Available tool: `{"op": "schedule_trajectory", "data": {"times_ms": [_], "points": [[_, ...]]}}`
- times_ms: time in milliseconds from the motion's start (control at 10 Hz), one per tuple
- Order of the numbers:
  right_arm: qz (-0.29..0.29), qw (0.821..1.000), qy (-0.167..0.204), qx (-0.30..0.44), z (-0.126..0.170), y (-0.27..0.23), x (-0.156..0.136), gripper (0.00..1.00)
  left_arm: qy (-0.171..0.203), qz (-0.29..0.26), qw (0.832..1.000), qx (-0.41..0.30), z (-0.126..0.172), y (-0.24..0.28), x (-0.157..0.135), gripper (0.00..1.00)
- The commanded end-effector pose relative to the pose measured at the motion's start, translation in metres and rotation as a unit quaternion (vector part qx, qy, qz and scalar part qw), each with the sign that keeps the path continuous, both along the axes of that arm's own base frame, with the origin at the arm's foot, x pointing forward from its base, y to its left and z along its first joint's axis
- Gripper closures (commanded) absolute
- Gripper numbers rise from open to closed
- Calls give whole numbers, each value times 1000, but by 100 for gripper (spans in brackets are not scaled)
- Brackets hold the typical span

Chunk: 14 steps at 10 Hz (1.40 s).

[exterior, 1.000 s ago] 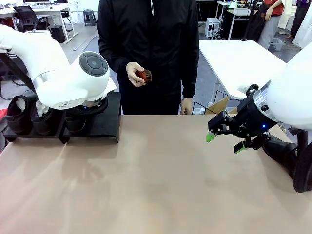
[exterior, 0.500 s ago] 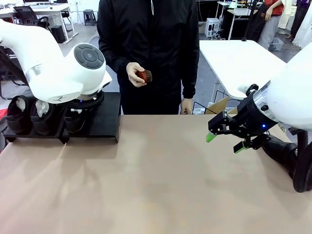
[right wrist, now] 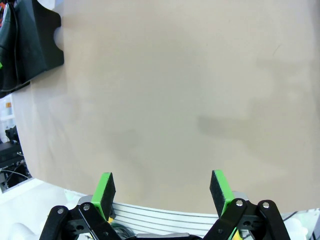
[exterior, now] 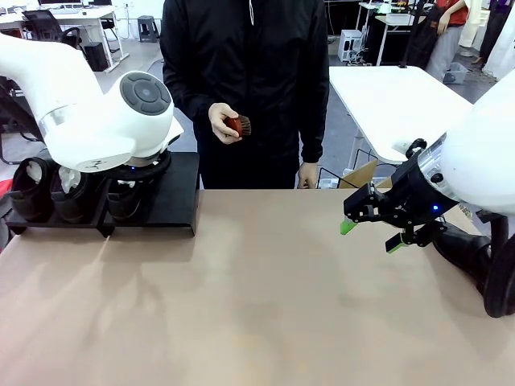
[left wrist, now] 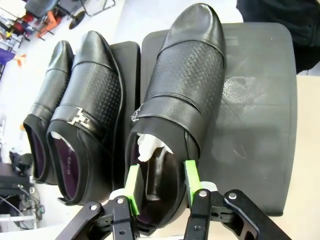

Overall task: Organize the shoes by placing them on the stand.
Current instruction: Pick up one Shoe and place it in the middle of the table.

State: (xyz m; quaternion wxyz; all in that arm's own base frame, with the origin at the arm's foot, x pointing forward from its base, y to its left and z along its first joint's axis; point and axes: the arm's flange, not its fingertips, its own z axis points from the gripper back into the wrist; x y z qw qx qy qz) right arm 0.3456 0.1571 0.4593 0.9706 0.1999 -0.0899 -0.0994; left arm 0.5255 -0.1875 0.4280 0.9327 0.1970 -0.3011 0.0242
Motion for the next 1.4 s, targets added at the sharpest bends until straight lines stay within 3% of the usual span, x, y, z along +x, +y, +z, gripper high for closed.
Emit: {"op": "schedule_trajectory", "data": {"times_ms": [0,300,400,500,600,800,900,1100,1200,1300], "points": [[3,1000,-2,2,1,0,0,0,-1,-6,1000,5,5,0,4,53],[3,1000,-2,2,1,0,0,0,0,-3,1000,1,2,-1,2,53],[3,1000,-2,2,1,0,0,0,-7,-12,999,-40,22,-38,-16,53],[3,1000,-2,2,1,0,0,0,21,5,995,-98,37,-67,-37,53],[3,1000,-2,2,1,0,0,0,70,17,992,-108,46,-86,-57,53],[3,1000,-2,2,1,0,0,0,121,-5,979,-167,52,-100,-81,53],[0,1000,0,0,0,0,0,0,124,5,976,-177,51,-100,-83,53],[36,996,-5,-87,-11,-24,7,0,111,34,973,-199,49,-87,-82,53],[40,994,-1,-101,-7,-50,11,0,118,5,976,-184,50,-119,-90,53],[66,992,-1,-108,-1,-69,10,0,118,5,976,-184,50,-119,-90,53]]}}
